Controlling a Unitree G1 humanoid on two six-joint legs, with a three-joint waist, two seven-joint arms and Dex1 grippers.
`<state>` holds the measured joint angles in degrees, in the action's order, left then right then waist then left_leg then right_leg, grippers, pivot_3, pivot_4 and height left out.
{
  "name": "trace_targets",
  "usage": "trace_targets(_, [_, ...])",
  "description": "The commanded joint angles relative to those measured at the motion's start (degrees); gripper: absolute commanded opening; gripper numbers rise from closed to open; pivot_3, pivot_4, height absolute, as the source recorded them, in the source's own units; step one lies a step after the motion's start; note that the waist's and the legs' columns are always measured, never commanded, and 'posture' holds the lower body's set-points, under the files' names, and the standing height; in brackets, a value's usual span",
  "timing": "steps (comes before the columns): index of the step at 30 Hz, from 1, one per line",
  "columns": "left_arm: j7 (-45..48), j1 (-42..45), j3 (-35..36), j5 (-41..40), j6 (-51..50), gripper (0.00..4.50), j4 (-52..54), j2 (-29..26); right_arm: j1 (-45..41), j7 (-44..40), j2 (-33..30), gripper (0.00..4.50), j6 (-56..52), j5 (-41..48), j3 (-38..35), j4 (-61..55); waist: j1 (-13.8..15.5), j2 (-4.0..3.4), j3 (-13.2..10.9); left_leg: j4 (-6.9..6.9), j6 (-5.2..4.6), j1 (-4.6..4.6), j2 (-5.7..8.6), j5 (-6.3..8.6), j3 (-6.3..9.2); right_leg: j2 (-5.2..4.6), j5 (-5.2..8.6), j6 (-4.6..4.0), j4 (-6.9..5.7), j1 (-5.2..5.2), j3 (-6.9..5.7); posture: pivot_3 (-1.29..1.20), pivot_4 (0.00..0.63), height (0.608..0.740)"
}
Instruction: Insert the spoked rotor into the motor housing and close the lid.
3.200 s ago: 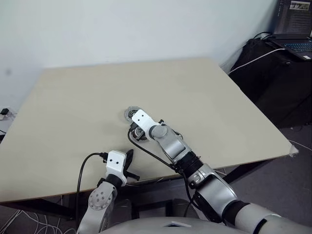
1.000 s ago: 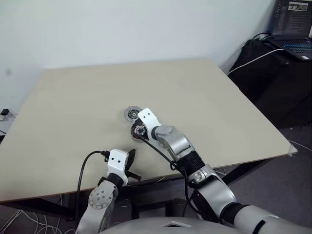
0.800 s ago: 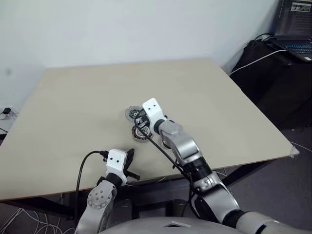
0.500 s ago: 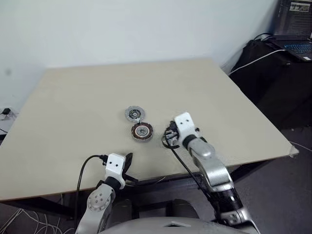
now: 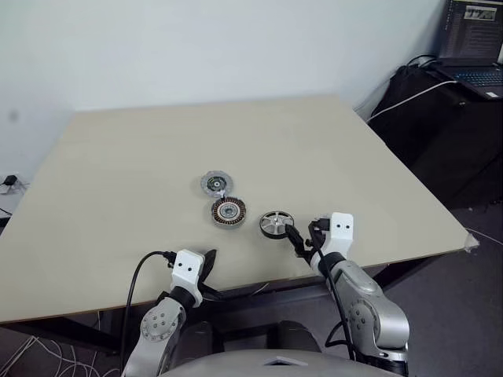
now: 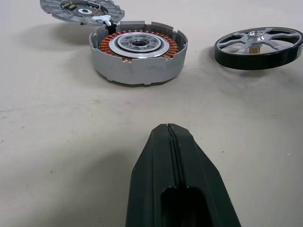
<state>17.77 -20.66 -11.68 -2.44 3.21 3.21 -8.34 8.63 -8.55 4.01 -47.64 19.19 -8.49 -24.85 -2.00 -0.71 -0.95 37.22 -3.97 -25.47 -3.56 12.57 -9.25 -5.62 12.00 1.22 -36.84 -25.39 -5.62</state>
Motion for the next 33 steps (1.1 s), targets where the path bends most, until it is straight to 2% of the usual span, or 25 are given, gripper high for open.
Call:
trace_targets(1, [-0.1,0.0,-0.2,-0.3,-1.4,0.00,5.0,0.0,-3.3,2.6,5.6,3.49,-6.6,10.4,-7.2,1.0,0.0,-0.01,0.0,-0.02,0.00,0.00,0.00,0.00,-0.01,0.00,-0.01,-0.02,0.00,-0.01,0.00,0.00,0.000,0.740])
trace_targets(7, [-0.5,-0.4,-0.4,-0.2,-3.7,0.00,7.6,0.2,-7.1,7.4,6.2,3.49,-12.9,21.5,-12.7,5.2,0.0,-0.11,0.0,-0.11,0.00,0.02,0.01,0.00,0.00,0.08,0.05,-0.14,0.04,-0.07,-0.01,0.00,0.000,0.740])
trace_targets(15, [-0.9,-0.6,-0.6,0.0,-5.8,0.00,10.2,0.3,-9.5,11.7,5.6,3.49,-14.5,31.5,-15.3,10.1,0.0,-0.10,0.0,-0.03,0.00,0.02,0.03,0.00,0.00,0.07,0.01,-0.06,0.06,0.00,0.00,0.00,0.000,0.740])
trace_targets(29, [-2.4,0.0,-1.3,0.5,-8.5,0.00,13.8,0.4,-11.9,14.2,4.6,3.49,-8.8,38.7,-15.3,18.9,0.0,-0.12,0.0,-0.01,-0.01,0.03,0.03,-0.01,0.01,0.12,0.00,-0.05,0.05,0.01,-0.01,0.00,0.000,0.740])
trace_targets(33, [-2.9,0.2,-1.0,0.8,-7.2,0.00,12.7,0.4,-12.2,14.3,4.1,2.26,-7.6,39.8,-14.6,19.8,0.0,-0.13,0.0,0.01,-0.01,0.03,0.04,-0.01,0.01,0.12,-0.01,-0.04,0.05,0.03,0.00,0.00,0.000,0.740])
